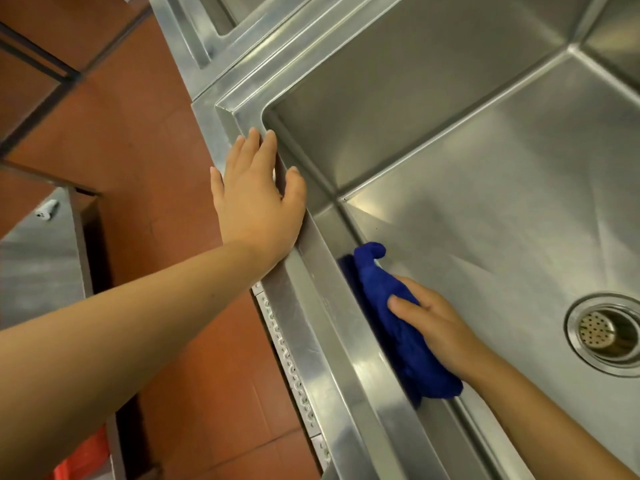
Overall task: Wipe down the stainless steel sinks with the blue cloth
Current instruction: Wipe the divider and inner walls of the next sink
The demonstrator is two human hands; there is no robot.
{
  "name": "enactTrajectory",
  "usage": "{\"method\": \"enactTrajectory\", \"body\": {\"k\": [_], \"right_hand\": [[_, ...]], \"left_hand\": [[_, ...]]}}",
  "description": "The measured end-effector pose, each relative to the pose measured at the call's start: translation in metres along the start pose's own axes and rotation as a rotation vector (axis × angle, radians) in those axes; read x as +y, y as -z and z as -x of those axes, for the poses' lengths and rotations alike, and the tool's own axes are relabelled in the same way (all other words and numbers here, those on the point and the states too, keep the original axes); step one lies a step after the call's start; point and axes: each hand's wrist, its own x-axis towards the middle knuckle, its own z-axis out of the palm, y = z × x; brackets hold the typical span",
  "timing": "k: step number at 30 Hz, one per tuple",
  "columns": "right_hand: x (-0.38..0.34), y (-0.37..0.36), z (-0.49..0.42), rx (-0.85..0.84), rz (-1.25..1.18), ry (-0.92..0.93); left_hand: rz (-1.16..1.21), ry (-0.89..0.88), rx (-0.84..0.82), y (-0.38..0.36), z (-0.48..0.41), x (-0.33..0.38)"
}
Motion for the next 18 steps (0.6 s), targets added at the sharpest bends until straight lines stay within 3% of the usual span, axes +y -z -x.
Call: {"method": "enactTrajectory", "body": {"k": [9, 18], "right_hand": [[0.000, -0.003, -0.012, 0.082, 0.056, -0.046], [-0.039, -0.020, 0.086, 0.006, 0.069, 0.041]], "left_hand": [[-0.020, -0.026, 0.001, -0.004, -0.003, -0.003], [-0.023, -0.036, -0.034, -0.002, -0.001, -0.001]]}}
